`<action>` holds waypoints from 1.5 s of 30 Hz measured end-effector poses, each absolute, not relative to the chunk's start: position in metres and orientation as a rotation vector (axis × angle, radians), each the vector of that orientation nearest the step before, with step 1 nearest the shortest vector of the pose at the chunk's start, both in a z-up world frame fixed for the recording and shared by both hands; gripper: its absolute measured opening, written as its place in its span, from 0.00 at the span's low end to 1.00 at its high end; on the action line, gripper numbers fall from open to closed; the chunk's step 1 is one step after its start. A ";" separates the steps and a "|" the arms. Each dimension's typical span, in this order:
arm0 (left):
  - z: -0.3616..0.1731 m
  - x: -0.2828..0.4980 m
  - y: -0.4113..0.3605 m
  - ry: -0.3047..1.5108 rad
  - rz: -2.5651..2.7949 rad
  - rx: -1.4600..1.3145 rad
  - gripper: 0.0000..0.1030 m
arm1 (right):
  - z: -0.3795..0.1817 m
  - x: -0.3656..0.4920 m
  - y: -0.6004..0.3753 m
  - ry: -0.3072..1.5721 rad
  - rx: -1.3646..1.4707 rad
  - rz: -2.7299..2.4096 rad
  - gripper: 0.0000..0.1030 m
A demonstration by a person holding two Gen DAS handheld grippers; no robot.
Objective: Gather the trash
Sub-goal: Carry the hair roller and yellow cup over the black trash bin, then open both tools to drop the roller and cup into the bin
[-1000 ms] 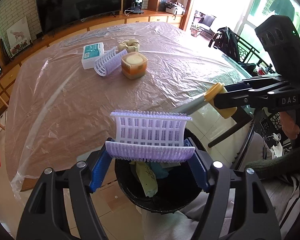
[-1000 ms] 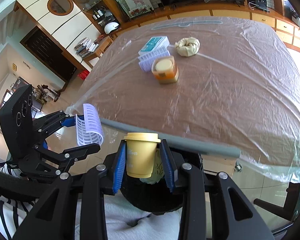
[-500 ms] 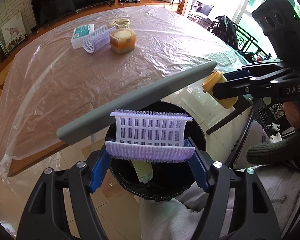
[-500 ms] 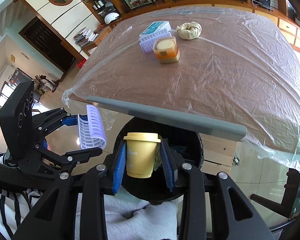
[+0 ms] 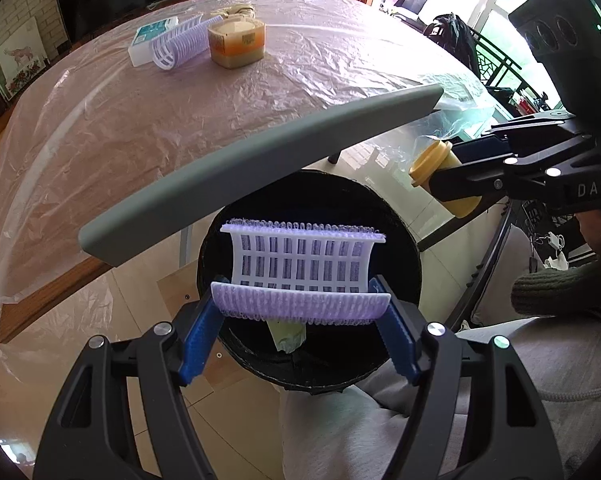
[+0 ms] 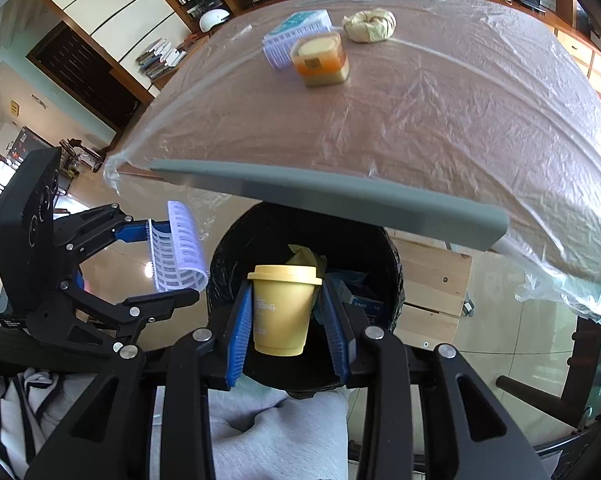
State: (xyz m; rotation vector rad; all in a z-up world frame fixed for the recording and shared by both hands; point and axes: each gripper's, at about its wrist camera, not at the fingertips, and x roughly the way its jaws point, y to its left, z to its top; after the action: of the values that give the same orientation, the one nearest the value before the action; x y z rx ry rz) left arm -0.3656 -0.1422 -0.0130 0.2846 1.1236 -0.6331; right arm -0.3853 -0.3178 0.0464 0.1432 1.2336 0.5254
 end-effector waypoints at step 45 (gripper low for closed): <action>-0.057 -0.339 -0.152 1.214 -0.545 0.336 0.70 | -0.010 -0.363 -0.284 1.288 0.047 0.454 0.33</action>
State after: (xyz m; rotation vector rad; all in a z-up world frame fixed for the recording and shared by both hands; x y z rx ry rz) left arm -0.3388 -0.1523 -0.0569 0.3359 1.2139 -0.5450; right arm -0.3634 -0.2843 -0.0101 0.0473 1.2880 0.4541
